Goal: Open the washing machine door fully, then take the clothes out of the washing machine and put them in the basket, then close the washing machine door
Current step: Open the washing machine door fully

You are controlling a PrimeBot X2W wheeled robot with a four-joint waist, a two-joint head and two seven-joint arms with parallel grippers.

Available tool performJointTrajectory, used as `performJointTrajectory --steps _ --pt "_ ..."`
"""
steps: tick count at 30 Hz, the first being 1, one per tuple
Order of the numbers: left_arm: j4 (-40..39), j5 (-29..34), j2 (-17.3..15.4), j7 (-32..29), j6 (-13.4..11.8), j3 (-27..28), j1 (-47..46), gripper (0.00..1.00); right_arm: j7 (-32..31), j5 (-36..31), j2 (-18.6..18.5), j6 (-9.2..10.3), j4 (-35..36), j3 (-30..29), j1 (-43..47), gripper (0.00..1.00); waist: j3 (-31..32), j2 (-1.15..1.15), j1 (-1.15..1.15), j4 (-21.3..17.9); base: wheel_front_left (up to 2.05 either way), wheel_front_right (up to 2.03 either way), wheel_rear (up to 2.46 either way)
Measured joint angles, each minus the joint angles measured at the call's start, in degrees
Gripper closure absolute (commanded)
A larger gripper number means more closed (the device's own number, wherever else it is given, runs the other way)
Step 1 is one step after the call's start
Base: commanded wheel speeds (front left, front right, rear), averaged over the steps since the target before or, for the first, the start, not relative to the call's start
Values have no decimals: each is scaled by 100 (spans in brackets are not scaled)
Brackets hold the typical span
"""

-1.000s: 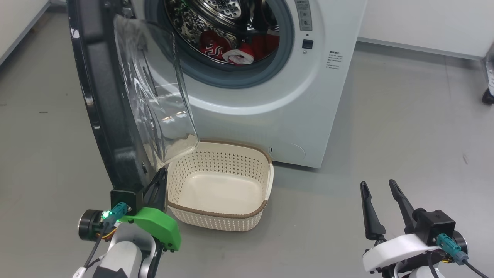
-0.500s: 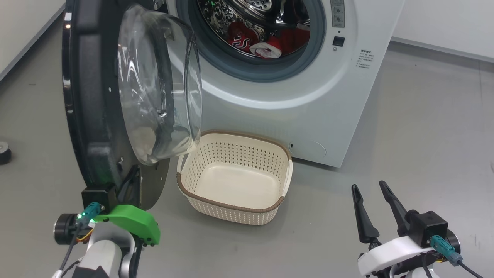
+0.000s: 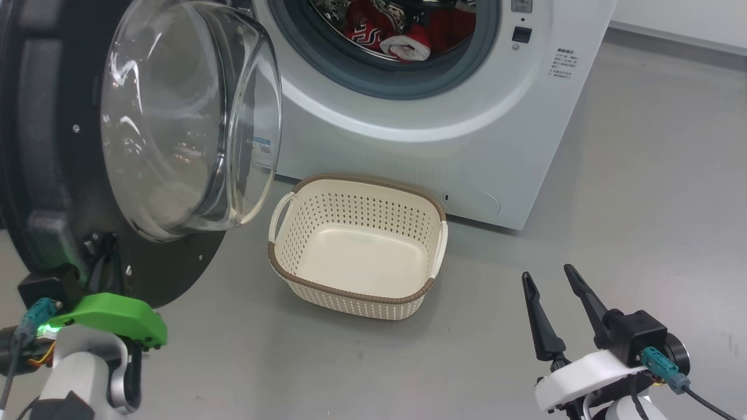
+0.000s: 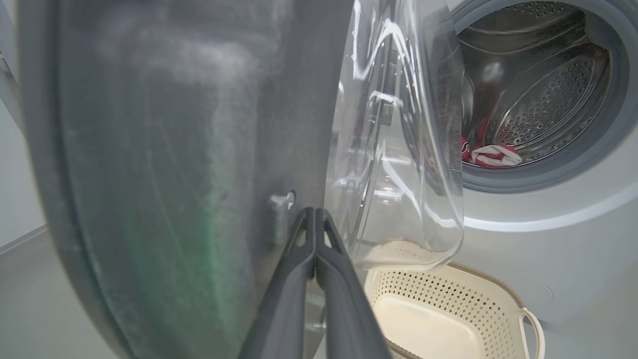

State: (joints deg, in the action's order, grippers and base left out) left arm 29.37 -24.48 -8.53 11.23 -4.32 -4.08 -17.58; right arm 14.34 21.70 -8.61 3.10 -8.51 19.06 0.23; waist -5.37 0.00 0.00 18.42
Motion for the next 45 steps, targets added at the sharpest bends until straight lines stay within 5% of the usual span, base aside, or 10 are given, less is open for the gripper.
performJointTrajectory --steps 24,45 --pt "250 -475 -837 53 -78 990 -540 100 -255 -334 -155 15 171 97 -542 0 -944 0 0 -306 0 0 0" --pt "716 -625 -954 196 -77 1290 -828 100 -353 -422 -309 105 201 -4 -759 0 -1353 0 0 -406 0 0 0"
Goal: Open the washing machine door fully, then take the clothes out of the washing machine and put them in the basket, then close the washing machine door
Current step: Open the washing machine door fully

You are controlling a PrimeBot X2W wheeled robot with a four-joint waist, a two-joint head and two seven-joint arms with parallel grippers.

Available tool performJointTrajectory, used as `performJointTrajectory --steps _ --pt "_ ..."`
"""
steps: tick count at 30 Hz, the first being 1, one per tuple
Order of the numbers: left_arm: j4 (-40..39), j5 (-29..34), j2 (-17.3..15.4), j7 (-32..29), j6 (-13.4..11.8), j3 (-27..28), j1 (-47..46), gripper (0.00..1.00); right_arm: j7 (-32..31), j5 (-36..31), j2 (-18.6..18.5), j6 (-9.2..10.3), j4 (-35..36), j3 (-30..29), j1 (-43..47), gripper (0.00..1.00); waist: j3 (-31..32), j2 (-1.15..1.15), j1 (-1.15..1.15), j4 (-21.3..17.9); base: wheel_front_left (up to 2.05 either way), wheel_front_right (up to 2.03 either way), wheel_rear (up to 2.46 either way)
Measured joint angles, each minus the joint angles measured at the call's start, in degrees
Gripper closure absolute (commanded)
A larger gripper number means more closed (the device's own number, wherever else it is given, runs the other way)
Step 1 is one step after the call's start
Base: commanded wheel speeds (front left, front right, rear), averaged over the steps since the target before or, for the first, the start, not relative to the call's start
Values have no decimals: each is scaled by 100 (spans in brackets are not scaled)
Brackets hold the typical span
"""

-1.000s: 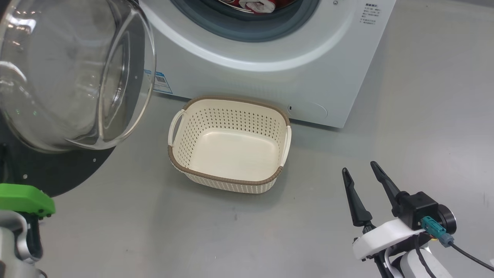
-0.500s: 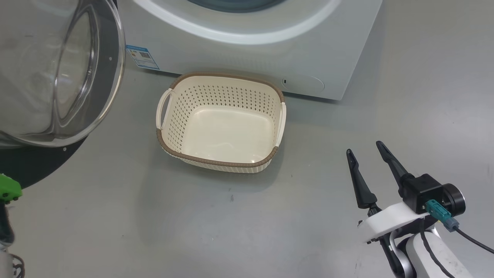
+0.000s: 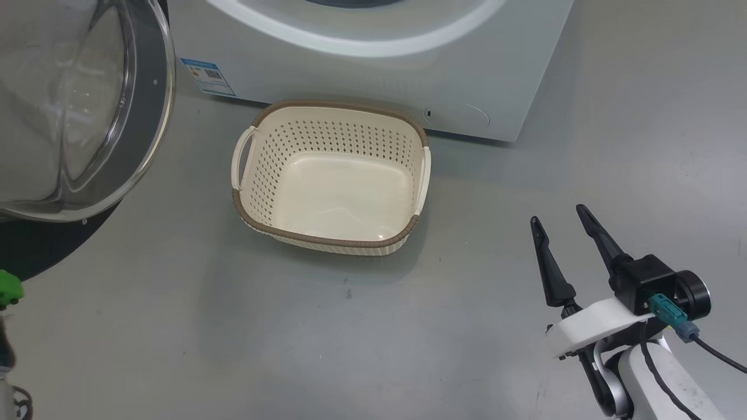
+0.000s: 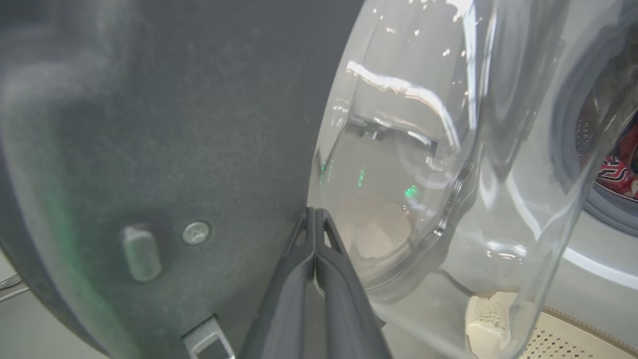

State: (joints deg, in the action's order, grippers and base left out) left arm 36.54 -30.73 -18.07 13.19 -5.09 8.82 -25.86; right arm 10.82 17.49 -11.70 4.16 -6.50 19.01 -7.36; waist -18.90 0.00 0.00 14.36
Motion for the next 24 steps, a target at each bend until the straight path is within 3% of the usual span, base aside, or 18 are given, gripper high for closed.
performJointTrajectory --steps 24 --pt "56 566 291 103 237 -738 400 100 229 369 328 -56 -439 -154 166 0 1021 0 0 -200 0 0 0"
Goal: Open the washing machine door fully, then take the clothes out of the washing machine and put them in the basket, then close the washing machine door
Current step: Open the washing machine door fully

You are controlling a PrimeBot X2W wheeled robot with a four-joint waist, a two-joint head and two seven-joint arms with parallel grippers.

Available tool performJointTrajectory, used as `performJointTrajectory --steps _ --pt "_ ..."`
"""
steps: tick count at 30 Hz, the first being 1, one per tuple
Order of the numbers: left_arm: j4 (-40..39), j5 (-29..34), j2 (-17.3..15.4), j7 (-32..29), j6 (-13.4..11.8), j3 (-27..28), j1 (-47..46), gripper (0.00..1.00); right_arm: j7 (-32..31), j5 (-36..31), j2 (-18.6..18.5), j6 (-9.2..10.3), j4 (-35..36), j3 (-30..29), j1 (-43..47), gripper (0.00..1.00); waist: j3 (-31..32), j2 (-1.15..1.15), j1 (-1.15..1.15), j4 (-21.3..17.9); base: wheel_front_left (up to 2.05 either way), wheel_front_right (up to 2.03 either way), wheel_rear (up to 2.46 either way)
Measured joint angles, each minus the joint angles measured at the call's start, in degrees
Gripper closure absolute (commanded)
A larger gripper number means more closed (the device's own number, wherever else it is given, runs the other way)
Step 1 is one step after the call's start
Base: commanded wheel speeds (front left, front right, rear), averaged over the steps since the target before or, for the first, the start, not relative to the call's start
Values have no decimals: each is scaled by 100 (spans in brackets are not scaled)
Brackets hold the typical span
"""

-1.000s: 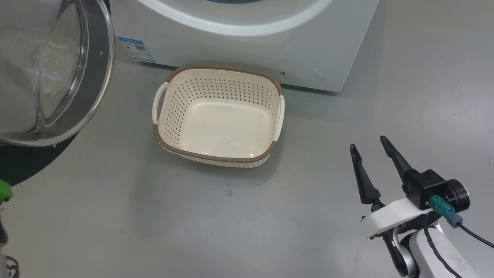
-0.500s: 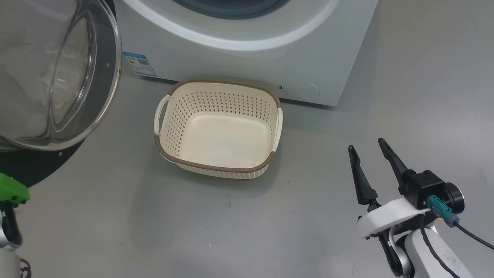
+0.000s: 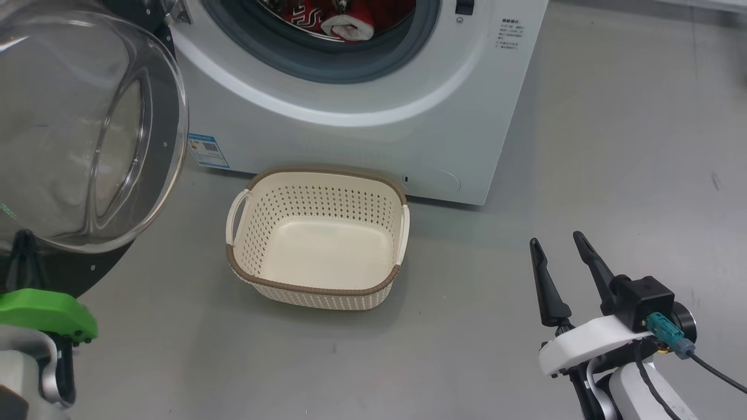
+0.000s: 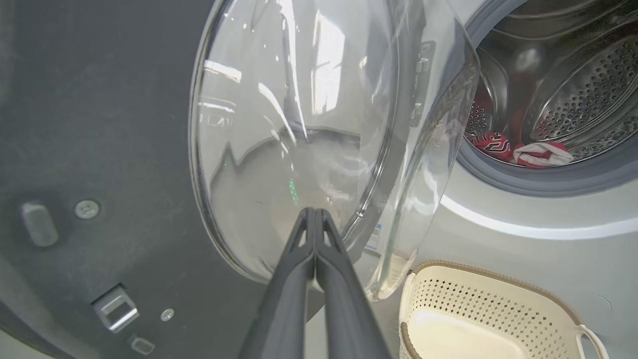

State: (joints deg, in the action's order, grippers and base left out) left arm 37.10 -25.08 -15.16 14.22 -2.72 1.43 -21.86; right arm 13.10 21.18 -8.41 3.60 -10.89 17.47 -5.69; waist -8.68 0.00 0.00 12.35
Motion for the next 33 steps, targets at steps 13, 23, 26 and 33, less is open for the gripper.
performJointTrajectory --steps 13,23,26,33 --pt "-348 253 341 3 146 -453 626 100 68 100 81 -51 -66 -109 327 0 604 0 0 -390 0 0 0" --pt "-850 353 698 4 261 -822 941 100 82 149 67 -49 35 -287 544 0 847 0 0 -757 0 0 0" --pt "-988 352 778 4 311 -881 985 100 83 149 60 -51 79 -307 587 0 867 0 0 -785 0 0 0" --pt "-1193 353 864 4 334 -949 1166 100 85 149 56 -51 162 -316 625 0 876 0 0 -820 0 0 0"
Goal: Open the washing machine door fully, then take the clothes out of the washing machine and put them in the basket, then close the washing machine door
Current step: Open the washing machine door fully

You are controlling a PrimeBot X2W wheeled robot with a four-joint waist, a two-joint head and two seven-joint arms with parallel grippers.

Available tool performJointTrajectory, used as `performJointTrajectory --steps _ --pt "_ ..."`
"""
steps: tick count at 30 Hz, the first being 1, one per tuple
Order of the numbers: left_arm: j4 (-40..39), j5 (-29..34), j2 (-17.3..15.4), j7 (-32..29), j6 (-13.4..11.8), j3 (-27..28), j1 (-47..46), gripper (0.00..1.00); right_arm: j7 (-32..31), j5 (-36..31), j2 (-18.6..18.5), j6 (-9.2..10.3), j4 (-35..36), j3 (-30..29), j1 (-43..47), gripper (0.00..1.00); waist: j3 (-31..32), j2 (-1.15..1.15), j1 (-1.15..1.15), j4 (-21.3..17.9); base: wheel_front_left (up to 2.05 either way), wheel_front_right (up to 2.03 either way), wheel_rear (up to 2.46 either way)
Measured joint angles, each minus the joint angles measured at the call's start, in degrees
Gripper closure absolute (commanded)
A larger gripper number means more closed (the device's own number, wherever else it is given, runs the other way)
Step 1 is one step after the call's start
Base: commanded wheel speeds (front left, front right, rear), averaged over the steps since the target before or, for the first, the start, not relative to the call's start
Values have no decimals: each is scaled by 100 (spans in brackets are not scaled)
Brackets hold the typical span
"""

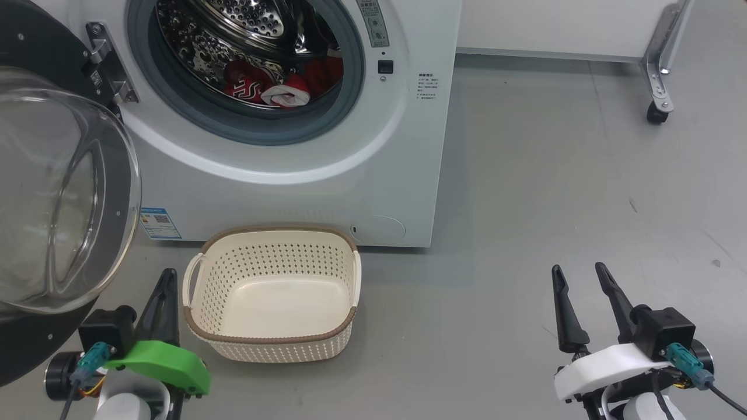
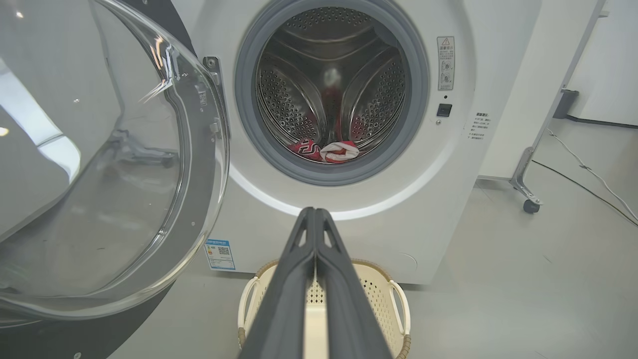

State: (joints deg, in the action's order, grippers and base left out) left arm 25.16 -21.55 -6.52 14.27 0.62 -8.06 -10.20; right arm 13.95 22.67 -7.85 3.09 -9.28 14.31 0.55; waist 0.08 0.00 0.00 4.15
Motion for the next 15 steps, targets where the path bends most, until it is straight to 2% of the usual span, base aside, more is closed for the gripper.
performJointTrajectory --steps 4,5,6,7,8,15 --pt "-103 7 43 0 0 -29 96 100 0 0 -4 1 37 -1 9 0 0 0 0 -15 0 0 0" --pt "-131 9 44 0 0 -33 107 71 0 0 -4 1 46 -2 15 0 -1 0 0 -18 0 0 0" --pt "-158 18 44 0 0 -37 113 51 0 0 -4 0 56 -3 23 0 -2 0 0 -21 0 0 0" --pt "-177 37 45 0 0 -42 116 21 0 0 -4 1 60 -4 27 0 -3 0 0 -23 0 0 0" --pt "-177 37 45 0 0 -42 116 0 0 0 -4 1 60 -4 27 0 -3 0 0 -23 0 0 0" --pt "-378 54 92 0 0 -16 218 0 0 -1 -4 1 88 -11 72 0 -4 0 0 -29 0 0 0"
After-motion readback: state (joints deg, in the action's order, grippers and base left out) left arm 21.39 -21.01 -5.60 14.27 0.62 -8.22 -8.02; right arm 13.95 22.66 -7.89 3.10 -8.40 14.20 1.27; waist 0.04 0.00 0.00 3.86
